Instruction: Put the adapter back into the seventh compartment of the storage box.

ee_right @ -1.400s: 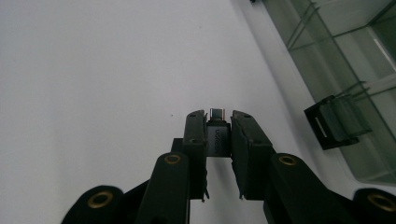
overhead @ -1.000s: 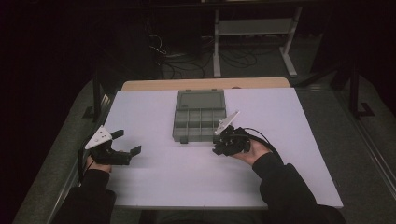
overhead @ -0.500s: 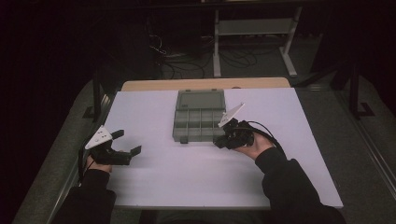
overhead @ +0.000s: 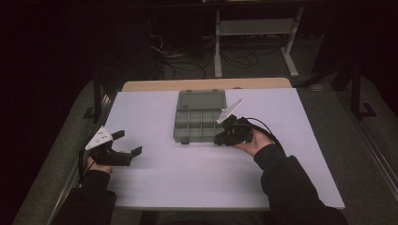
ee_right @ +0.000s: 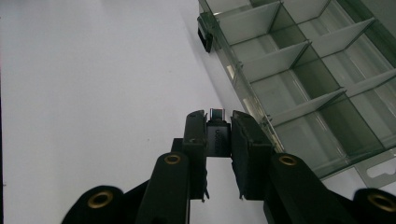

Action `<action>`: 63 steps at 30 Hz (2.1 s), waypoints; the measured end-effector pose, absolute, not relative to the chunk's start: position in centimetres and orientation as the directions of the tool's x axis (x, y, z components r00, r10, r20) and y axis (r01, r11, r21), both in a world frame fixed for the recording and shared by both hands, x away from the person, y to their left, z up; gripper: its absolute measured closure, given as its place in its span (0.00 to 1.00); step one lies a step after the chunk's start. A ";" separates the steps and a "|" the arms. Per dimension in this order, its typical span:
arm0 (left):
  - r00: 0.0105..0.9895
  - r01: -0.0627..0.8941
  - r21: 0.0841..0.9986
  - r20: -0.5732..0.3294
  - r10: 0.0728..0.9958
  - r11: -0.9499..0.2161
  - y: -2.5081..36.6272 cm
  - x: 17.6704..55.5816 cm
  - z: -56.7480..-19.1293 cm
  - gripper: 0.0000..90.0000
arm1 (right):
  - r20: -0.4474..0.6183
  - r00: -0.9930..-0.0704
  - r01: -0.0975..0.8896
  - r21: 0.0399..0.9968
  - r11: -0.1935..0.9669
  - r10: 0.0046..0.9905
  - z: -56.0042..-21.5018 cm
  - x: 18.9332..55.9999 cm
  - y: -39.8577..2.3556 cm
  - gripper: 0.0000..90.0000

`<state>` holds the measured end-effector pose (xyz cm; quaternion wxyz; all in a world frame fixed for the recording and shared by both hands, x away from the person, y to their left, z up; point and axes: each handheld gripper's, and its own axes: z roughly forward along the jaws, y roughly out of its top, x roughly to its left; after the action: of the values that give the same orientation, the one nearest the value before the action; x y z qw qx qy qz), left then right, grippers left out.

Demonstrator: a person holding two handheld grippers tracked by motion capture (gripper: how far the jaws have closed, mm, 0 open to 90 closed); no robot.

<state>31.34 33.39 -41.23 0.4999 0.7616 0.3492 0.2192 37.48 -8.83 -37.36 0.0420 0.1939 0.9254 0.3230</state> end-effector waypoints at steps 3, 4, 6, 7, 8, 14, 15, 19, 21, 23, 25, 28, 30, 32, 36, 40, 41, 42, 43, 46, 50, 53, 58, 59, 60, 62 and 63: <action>0.660 0.313 0.914 -0.015 0.751 -0.257 33.4 31.3 -41.2 0.00 | 0.044 -0.922 0.328 0.617 0.715 0.385 -37.1 37.6 -8.8 0.83; 0.660 0.313 0.915 -0.015 0.751 -0.256 33.4 31.3 -41.2 0.00 | 0.042 -0.922 0.327 0.617 0.715 0.385 -37.0 37.6 -8.8 0.83; 0.660 0.313 0.914 -0.015 0.751 -0.257 33.4 31.3 -41.2 0.00 | 0.037 -0.922 0.324 0.619 0.716 0.385 -36.9 37.7 -8.9 0.83; 0.660 0.313 0.915 -0.015 0.751 -0.256 33.4 31.3 -41.2 0.00 | 0.041 -0.921 0.327 0.620 0.713 0.387 -36.8 37.7 -8.9 0.83; 0.660 0.313 0.915 -0.015 0.751 -0.256 33.4 31.3 -41.2 0.00 | 0.041 -0.920 0.329 0.620 0.712 0.389 -36.7 37.8 -8.9 0.83; 0.660 0.313 0.915 -0.015 0.751 -0.256 33.4 31.3 -41.2 0.00 | 0.035 -0.917 0.330 0.625 0.707 0.397 -36.1 38.3 -9.1 0.83; 0.660 0.313 0.914 -0.015 0.751 -0.257 33.4 31.3 -41.2 0.00 | 0.036 -0.916 0.333 0.626 0.705 0.400 -35.9 38.3 -9.1 0.83; 0.660 0.313 0.915 -0.015 0.751 -0.257 33.4 31.3 -41.2 0.00 | 0.028 -0.917 0.326 0.627 0.707 0.398 -35.5 38.6 -9.0 0.83; 0.661 0.313 0.914 -0.015 0.751 -0.257 33.4 31.3 -41.2 0.00 | 0.029 -0.916 0.328 0.627 0.707 0.400 -35.4 38.6 -9.0 0.83; 0.661 0.312 0.914 -0.014 0.750 -0.257 33.4 31.3 -41.2 0.00 | 0.026 -0.917 0.325 0.627 0.708 0.398 -35.1 38.8 -8.9 0.83; 0.661 0.312 0.914 -0.014 0.750 -0.258 33.4 31.3 -41.2 0.00 | 0.024 -0.918 0.323 0.629 0.707 0.397 -35.0 38.9 -8.9 0.83; 0.661 0.312 0.914 -0.014 0.750 -0.258 33.4 31.3 -41.2 0.00 | 0.021 -0.917 0.322 0.628 0.709 0.397 -34.6 39.3 -8.6 0.83; 0.661 0.312 0.915 -0.015 0.750 -0.257 33.4 31.3 -41.2 0.00 | 0.019 -0.918 0.319 0.628 0.710 0.396 -34.5 39.5 -8.6 0.83; 0.661 0.312 0.914 -0.014 0.750 -0.258 33.4 31.3 -41.2 0.00 | 0.020 -0.918 0.320 0.630 0.708 0.397 -34.5 39.6 -8.6 0.83; 0.661 0.312 0.915 -0.015 0.751 -0.256 33.4 31.3 -41.2 0.00 | 0.021 -0.917 0.325 0.620 0.714 0.399 -34.4 40.4 -8.2 0.83; 0.661 0.312 0.915 -0.015 0.750 -0.256 33.4 31.3 -41.2 0.00 | 0.018 -0.915 0.326 0.618 0.715 0.402 -34.2 40.9 -8.0 0.83; 0.661 0.312 0.915 -0.016 0.750 -0.256 33.4 31.3 -41.2 0.00 | 0.017 -0.916 0.324 0.620 0.715 0.401 -34.2 41.0 -8.0 0.83; 0.661 0.312 0.915 -0.015 0.750 -0.256 33.4 31.3 -41.2 0.00 | 0.019 -0.915 0.327 0.620 0.713 0.403 -34.1 41.2 -7.9 0.83; 0.661 0.312 0.915 -0.016 0.750 -0.256 33.4 31.3 -41.2 0.00 | 0.017 -0.915 0.326 0.620 0.714 0.404 -34.1 41.3 -7.9 0.83; 0.661 0.312 0.915 -0.016 0.750 -0.256 33.4 31.3 -41.2 0.00 | 0.020 -0.914 0.330 0.619 0.713 0.406 -34.1 41.6 -7.7 0.83; 0.661 0.312 0.915 -0.015 0.750 -0.256 33.4 31.3 -41.2 0.00 | 0.021 -0.914 0.331 0.617 0.714 0.406 -34.3 41.9 -7.5 0.83; 0.662 0.312 0.915 -0.015 0.750 -0.256 33.4 31.3 -41.2 0.00 | 0.022 -0.912 0.336 0.615 0.713 0.410 -34.7 42.4 -7.5 0.83; 0.662 0.312 0.915 -0.015 0.749 -0.257 33.4 31.4 -41.2 0.00 | 0.014 -0.909 0.335 0.617 0.712 0.416 -35.1 42.8 -7.5 0.83; 0.662 0.311 0.915 -0.015 0.749 -0.257 33.4 31.4 -41.2 0.00 | 0.014 -0.910 0.334 0.618 0.711 0.415 -35.1 42.8 -7.4 0.83; 0.663 0.311 0.915 -0.015 0.749 -0.257 33.4 31.4 -41.2 0.00 | 0.014 -0.910 0.333 0.618 0.712 0.414 -35.2 42.9 -7.4 0.83; 0.662 0.311 0.915 -0.015 0.749 -0.257 33.4 31.4 -41.2 0.00 | 0.015 -0.910 0.335 0.616 0.713 0.414 -35.3 43.0 -7.3 0.83; 0.662 0.311 0.915 -0.015 0.749 -0.257 33.4 31.4 -41.2 0.00 | 0.016 -0.910 0.334 0.617 0.712 0.413 -35.4 43.0 -7.2 0.83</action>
<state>31.35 33.39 -41.24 0.5005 0.7620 0.3479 0.2187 43.00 -7.25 -35.39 0.0616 0.2024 0.9233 0.3206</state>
